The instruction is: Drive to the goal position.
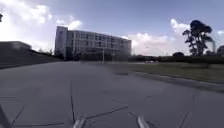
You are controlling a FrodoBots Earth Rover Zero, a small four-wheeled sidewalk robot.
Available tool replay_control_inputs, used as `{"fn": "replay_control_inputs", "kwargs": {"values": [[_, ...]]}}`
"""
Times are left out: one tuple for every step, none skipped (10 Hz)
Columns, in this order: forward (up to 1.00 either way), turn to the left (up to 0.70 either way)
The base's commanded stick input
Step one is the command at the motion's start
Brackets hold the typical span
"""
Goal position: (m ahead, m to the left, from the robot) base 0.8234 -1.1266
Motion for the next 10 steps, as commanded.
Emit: {"fn": "replay_control_inputs", "kwargs": {"values": [[-0.40, 0.00], [-0.81, 0.00], [-1.00, 0.00], [-1.00, 0.00], [-1.00, 0.00], [-1.00, 0.00], [-1.00, 0.00], [-1.00, 0.00], [-1.00, 0.00], [-1.00, 0.00]]}}
